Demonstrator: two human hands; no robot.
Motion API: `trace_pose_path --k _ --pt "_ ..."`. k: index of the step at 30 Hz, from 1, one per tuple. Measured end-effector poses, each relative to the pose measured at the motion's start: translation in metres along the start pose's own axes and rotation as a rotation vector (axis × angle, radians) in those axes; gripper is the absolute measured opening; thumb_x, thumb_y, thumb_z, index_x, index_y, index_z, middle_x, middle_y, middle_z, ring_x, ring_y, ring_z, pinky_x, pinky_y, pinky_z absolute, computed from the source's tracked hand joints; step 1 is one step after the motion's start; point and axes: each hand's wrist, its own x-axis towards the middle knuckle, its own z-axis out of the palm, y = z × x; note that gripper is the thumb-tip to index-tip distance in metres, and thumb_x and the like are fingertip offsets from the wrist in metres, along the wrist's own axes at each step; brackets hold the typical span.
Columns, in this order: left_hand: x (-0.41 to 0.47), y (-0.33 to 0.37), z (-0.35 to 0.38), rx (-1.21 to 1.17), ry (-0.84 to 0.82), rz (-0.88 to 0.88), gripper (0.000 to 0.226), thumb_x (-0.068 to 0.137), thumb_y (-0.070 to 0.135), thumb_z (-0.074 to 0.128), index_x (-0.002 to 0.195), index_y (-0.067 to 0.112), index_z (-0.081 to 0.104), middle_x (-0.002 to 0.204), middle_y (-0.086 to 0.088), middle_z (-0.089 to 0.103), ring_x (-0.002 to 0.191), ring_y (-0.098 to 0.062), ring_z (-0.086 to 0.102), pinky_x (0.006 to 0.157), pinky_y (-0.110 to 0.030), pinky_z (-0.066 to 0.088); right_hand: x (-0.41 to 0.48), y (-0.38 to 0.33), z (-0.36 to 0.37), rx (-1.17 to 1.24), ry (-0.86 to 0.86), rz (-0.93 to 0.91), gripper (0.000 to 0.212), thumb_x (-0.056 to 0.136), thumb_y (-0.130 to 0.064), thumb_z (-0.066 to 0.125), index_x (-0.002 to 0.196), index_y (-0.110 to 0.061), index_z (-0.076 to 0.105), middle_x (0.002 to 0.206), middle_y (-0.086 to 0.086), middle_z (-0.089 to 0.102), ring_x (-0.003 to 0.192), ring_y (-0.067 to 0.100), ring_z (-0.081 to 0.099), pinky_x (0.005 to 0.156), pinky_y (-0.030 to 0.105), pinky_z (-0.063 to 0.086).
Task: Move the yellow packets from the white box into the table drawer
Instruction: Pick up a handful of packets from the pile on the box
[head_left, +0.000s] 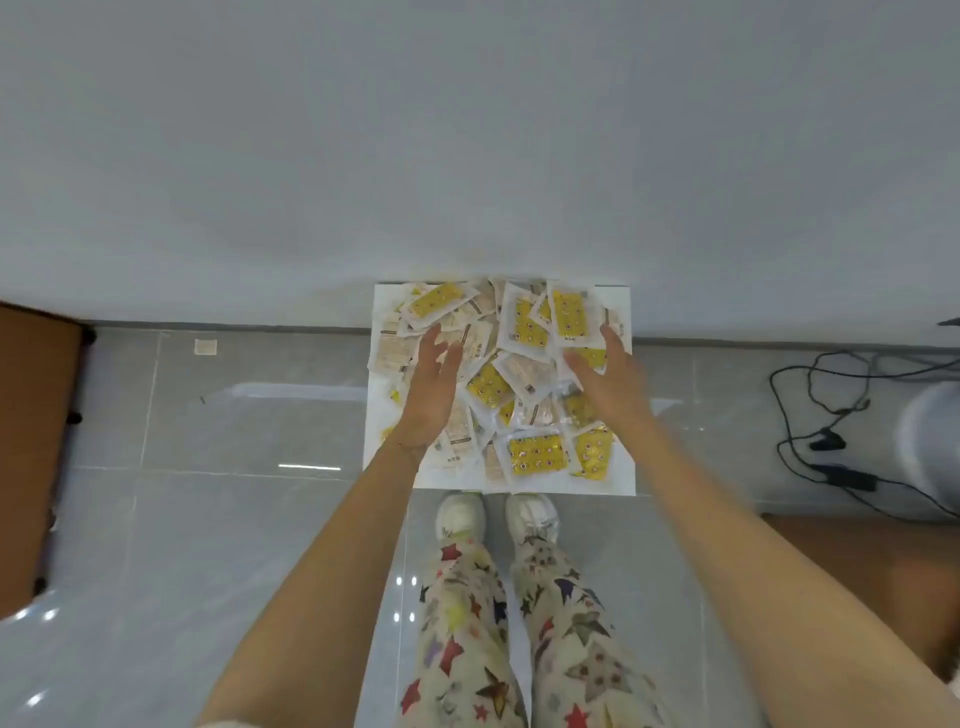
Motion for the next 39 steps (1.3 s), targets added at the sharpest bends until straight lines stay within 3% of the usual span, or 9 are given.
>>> trace_pose_path --k 2,6,9,13,18,27,31,35,39 --pt "0.019 -0.008 0.004 -0.005 0.014 0.008 0.052 0.102 0.037 0.038 0.151 0.031 0.019 0.143 0.005 0.036 0.127 -0.008 0.035 0.1 -0.028 0.026 0.021 0.006 0.008 0.087 0.03 0.034 0.076 0.086 -0.064 0.05 0.15 -0.034 0.021 0.154 0.004 0.031 0.14 0.03 0.03 0.11 0.055 0.031" --pt "0.056 -0.045 0.006 0.022 0.004 0.047 0.058 0.098 0.037 0.05 0.15 0.03 0.023 0.148 -0.001 0.037 0.136 -0.015 0.037 0.112 -0.039 0.032 0.056 0.025 0.029 0.273 0.09 0.145 0.081 0.082 -0.063 0.058 0.149 -0.034 0.023 0.154 0.004 0.03 0.141 0.029 0.028 0.112 0.055 0.03" --pt "0.081 -0.076 0.002 0.097 0.043 0.091 0.073 0.086 0.051 0.058 0.149 0.026 0.03 0.148 0.001 0.04 0.133 -0.007 0.04 0.114 -0.047 0.032 0.079 0.042 0.045 0.21 0.116 0.204 0.085 0.082 -0.058 0.062 0.151 -0.029 0.02 0.156 0.006 0.025 0.143 0.032 0.021 0.113 0.054 0.025" --pt "0.096 -0.106 -0.003 0.406 0.209 0.184 0.071 0.081 0.055 0.063 0.143 0.035 0.035 0.156 0.001 0.025 0.145 -0.019 0.018 0.116 -0.049 0.022 0.085 0.062 0.069 0.127 0.141 0.299 0.099 0.077 -0.06 0.067 0.153 -0.028 0.012 0.16 0.006 0.008 0.147 0.031 0.006 0.114 0.057 0.014" --pt "0.093 -0.119 0.002 0.502 0.188 0.14 0.097 0.071 0.06 0.068 0.15 0.028 0.022 0.159 -0.003 0.016 0.148 -0.02 0.008 0.119 -0.046 0.014 0.077 0.062 0.088 0.068 0.164 0.235 0.105 0.071 -0.061 0.073 0.151 -0.028 0.014 0.157 0.007 0.017 0.144 0.031 0.016 0.114 0.055 0.021" --pt "0.094 -0.118 0.004 0.577 0.253 0.147 0.103 0.068 0.047 0.082 0.15 0.023 0.024 0.148 -0.008 0.032 0.138 -0.028 0.025 0.109 -0.046 0.028 0.081 0.052 0.088 0.348 0.277 0.244 0.076 0.069 -0.05 0.077 0.135 -0.027 0.045 0.137 0.005 0.041 0.128 0.025 0.039 0.106 0.05 0.037" --pt "0.099 -0.118 -0.001 0.576 0.244 0.136 0.107 0.065 0.047 0.084 0.15 0.021 0.025 0.143 -0.009 0.032 0.134 -0.026 0.027 0.11 -0.042 0.027 0.093 0.054 0.076 0.665 0.303 0.35 0.044 0.07 -0.053 0.059 0.103 -0.024 0.067 0.105 -0.004 0.066 0.103 0.018 0.059 0.099 0.05 0.046" --pt "0.1 -0.12 -0.004 0.534 0.246 0.126 0.104 0.063 0.043 0.087 0.147 0.022 0.03 0.141 -0.009 0.03 0.132 -0.025 0.027 0.111 -0.043 0.031 0.118 0.051 0.064 0.759 0.305 0.471 0.05 0.082 -0.048 0.069 0.114 -0.014 0.053 0.107 -0.001 0.06 0.097 0.017 0.059 0.076 0.027 0.051" --pt "0.102 -0.117 -0.009 0.383 0.257 0.124 0.09 0.067 0.039 0.085 0.142 0.024 0.038 0.138 -0.004 0.036 0.128 -0.019 0.036 0.102 -0.032 0.037 0.134 0.039 0.061 0.916 0.314 0.511 0.077 0.068 -0.026 0.087 0.118 -0.021 0.029 0.113 0.003 0.05 0.097 0.021 0.061 0.076 0.047 0.059"
